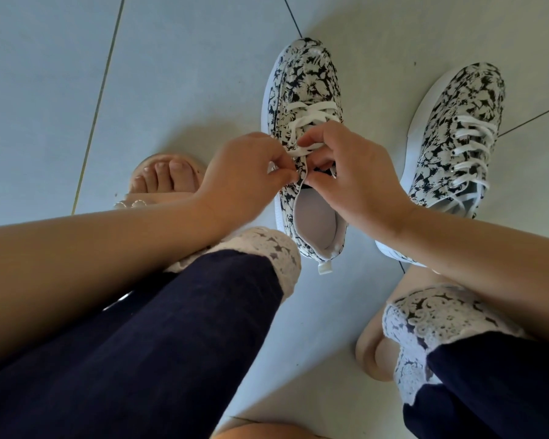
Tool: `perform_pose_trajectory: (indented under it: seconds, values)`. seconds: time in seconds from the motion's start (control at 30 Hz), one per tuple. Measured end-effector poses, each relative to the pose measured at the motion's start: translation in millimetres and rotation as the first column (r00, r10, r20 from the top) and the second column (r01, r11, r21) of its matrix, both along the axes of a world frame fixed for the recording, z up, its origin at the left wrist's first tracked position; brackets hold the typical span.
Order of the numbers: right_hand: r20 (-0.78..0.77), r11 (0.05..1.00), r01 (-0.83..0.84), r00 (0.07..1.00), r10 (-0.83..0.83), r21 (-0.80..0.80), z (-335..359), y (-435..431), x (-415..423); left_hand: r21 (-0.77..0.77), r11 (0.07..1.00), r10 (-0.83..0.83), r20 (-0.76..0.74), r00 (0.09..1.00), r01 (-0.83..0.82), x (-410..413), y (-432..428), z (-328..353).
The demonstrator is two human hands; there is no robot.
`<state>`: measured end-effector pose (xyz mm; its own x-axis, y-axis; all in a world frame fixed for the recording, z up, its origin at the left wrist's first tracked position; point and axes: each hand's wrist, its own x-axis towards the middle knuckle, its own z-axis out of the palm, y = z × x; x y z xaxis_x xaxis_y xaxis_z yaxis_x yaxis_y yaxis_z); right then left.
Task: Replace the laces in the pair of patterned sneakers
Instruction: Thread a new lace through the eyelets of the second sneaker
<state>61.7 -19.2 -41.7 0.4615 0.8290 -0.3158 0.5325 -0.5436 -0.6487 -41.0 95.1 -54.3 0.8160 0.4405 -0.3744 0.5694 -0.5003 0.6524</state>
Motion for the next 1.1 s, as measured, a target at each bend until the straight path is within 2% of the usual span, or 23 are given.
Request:
perform_pose_trajectory:
  seconds: [0.13, 0.2, 0.27, 0.37, 0.4, 0.43, 0.47, 0.5, 0.53, 0.63, 0.73, 0.77, 0.8, 0.87, 0.93, 0.97, 1.03, 1.1]
  values:
    - [0.135, 0.997, -0.058, 0.990, 0.051, 0.053, 1.7, -3.2, 5.8, 0.031, 0.999, -0.019, 0.041, 0.999, 0.018, -0.1, -0.7, 4.4]
    - [0.148, 0.996, -0.045, 0.988, 0.033, 0.080, 9.6, -9.2, 14.6, 0.045, 0.999, -0.028, 0.091, 0.995, 0.024, -0.4, -0.5, 8.2]
    - [0.051, 0.991, 0.048, 0.997, -0.054, 0.125, 23.2, -16.3, 25.4, 0.063, 0.998, -0.029, 0.109, 0.994, 0.022, -0.1, -1.7, 10.2]
    - [-0.285, 0.931, 0.295, 0.931, -0.229, 0.213, 40.9, -23.5, 38.8, 0.112, 0.992, -0.064, 0.053, 0.997, 0.058, 3.4, -8.2, 9.8]
    - [-0.451, 0.905, 0.369, 0.858, -0.245, 0.211, 44.8, -25.2, 42.0, 0.136, 0.988, -0.083, 0.040, 0.996, 0.077, 4.3, -10.9, 8.9]
    - [-0.637, 0.881, 0.437, 0.734, -0.234, 0.181, 48.4, -27.0, 44.6, 0.160, 0.983, -0.094, 0.044, 0.995, 0.086, 5.0, -13.0, 8.5]
    - [-0.797, 0.870, 0.479, 0.567, -0.208, 0.114, 50.6, -29.1, 46.5, 0.176, 0.981, -0.096, 0.058, 0.994, 0.085, 5.0, -14.3, 7.2]
    - [-0.893, 0.882, 0.470, 0.411, -0.184, 0.035, 51.8, -32.1, 47.4, 0.182, 0.980, -0.091, 0.073, 0.993, 0.076, 4.6, -15.0, 6.6]
    - [-0.933, 0.913, 0.407, 0.320, -0.164, -0.021, 52.1, -35.8, 47.4, 0.178, 0.982, -0.086, 0.084, 0.993, 0.070, 4.0, -15.7, 6.0]
    - [-0.962, 1.000, 0.006, 0.272, -0.030, -0.030, 47.4, -51.4, 46.0, 0.162, 0.984, -0.088, 0.079, 0.993, 0.074, 2.8, -16.6, 6.0]
    - [-0.999, 0.955, -0.297, 0.036, 0.021, 0.009, 48.5, -59.1, 46.2, 0.124, 0.990, -0.070, 0.072, 0.995, 0.061, 0.9, -14.8, 4.7]
    - [-1.000, 0.926, -0.378, 0.019, 0.010, 0.002, 49.3, -60.1, 46.6, 0.105, 0.993, -0.062, 0.071, 0.996, 0.054, -0.4, -14.1, 4.3]
    - [-0.997, 0.882, -0.470, 0.070, 0.014, -0.020, 48.6, -61.0, 46.3, 0.087, 0.995, -0.052, 0.069, 0.996, 0.046, -1.5, -13.7, 3.8]
    - [-0.958, 0.746, -0.656, 0.272, 0.095, -0.113, 43.3, -62.6, 40.4, 0.049, 0.999, -0.026, 0.074, 0.997, 0.022, -3.1, -13.7, 2.6]
    - [-0.859, 0.618, -0.746, 0.464, 0.217, -0.247, 33.2, -61.7, 28.3, 0.029, 0.999, -0.029, 0.117, 0.993, 0.026, -4.5, -14.1, 1.8]
    - [-0.780, 0.616, -0.727, 0.560, 0.280, -0.302, 26.8, -60.4, 21.5, 0.031, 0.998, -0.051, 0.146, 0.988, 0.047, -5.5, -13.7, 0.7]
    - [-0.561, 0.736, -0.573, 0.763, 0.320, -0.360, 11.6, -58.2, 12.0, 0.041, 0.995, -0.099, 0.167, 0.981, 0.093, -7.4, -12.0, -2.1]
    - [-0.410, 0.870, -0.329, 0.897, 0.166, -0.368, -1.8, -53.7, 8.3, 0.044, 0.992, -0.127, 0.144, 0.981, 0.122, -8.1, -9.7, -3.2]
